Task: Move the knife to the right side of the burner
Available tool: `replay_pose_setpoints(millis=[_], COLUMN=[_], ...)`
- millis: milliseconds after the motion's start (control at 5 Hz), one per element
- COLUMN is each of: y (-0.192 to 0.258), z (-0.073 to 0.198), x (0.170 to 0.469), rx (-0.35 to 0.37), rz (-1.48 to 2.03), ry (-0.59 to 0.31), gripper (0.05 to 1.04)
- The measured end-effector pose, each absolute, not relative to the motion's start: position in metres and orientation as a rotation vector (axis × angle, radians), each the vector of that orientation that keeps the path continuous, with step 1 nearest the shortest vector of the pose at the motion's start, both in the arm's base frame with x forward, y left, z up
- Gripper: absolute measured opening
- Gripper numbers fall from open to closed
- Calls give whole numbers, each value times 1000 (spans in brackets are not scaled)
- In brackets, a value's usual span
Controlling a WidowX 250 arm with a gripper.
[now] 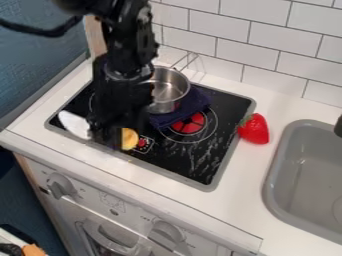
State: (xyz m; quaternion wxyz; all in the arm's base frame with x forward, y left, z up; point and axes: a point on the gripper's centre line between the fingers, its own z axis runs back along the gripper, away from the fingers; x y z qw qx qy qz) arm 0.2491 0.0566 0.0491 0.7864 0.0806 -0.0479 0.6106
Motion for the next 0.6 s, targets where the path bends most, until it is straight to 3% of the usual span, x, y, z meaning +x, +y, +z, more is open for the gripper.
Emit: replay_pose_setpoints(millis=[200,400,600], y=[27,6,-10], z=[59,63,80], x=[258,247,230], rx=[221,168,161], rz=[1043,813,587], ry=[-107,-93,-156], gripper=[504,504,504])
